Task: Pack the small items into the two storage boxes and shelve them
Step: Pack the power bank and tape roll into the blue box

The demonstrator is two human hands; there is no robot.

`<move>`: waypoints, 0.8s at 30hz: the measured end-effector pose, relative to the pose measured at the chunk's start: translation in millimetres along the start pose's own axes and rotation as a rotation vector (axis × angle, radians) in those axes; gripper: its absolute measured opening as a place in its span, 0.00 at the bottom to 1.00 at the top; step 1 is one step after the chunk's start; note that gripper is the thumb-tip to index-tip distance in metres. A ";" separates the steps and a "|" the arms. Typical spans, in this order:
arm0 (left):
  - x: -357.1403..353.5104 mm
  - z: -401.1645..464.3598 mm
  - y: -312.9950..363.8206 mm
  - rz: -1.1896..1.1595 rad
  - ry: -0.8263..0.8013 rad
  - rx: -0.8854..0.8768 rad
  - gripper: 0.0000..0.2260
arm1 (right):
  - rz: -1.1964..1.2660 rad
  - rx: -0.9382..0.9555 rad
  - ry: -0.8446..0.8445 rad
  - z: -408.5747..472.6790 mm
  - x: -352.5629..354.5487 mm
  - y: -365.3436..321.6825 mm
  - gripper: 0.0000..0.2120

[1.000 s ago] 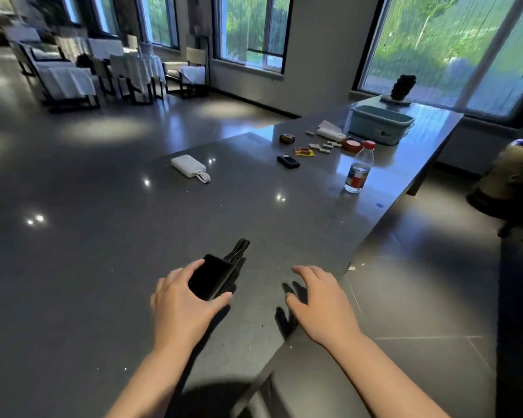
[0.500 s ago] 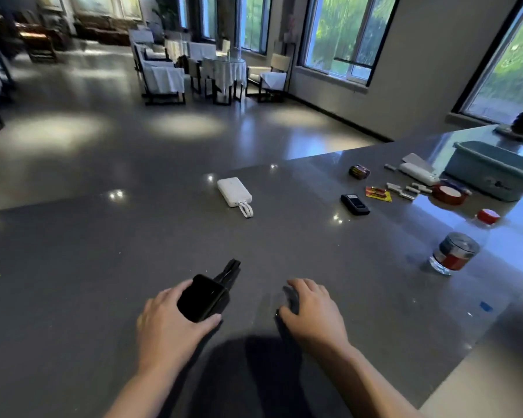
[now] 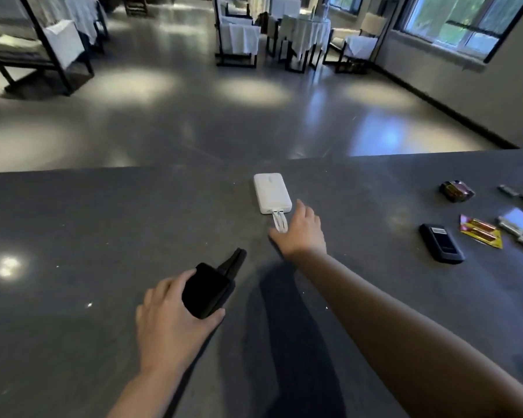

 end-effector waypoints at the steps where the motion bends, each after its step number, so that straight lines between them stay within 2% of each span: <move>1: -3.0 4.3 1.5 0.018 -0.011 -0.005 0.34 | -0.031 0.015 0.008 19.2 -3.0 -8.6 0.41; 5: -10.2 12.7 1.0 0.084 -0.049 -0.030 0.35 | -0.195 0.035 -0.033 77.4 -28.4 -32.9 0.47; 9: -9.3 11.9 2.3 0.079 -0.058 -0.067 0.36 | -0.207 -0.049 0.085 99.4 -33.0 -34.1 0.45; 12: -13.5 10.9 2.5 0.050 -0.117 -0.065 0.37 | -0.175 -0.137 0.082 94.4 -35.6 -25.2 0.44; 14: -13.7 10.3 2.9 0.024 -0.145 -0.066 0.37 | -0.143 -0.207 0.045 76.3 -32.0 -11.9 0.44; 17: -8.7 10.1 5.1 -0.010 -0.161 -0.086 0.37 | -0.089 -0.216 0.021 26.2 -17.8 11.7 0.43; 21: -1.8 -3.2 3.5 -0.050 -0.167 -0.114 0.36 | 0.043 -0.199 0.047 -68.7 3.2 48.1 0.40; 24: 0.2 -28.3 6.2 -0.130 -0.203 -0.133 0.35 | 0.072 -0.260 0.089 -136.6 22.1 74.5 0.37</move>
Point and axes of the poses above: each hand's wrist, its own z-axis towards the middle knuckle, its own x-axis out of the back of the hand, y = z × x, the point moved 9 cm from there along z, towards the middle knuckle, and after that the axes turned 3 degrees about -x, right-handed, at the moved point
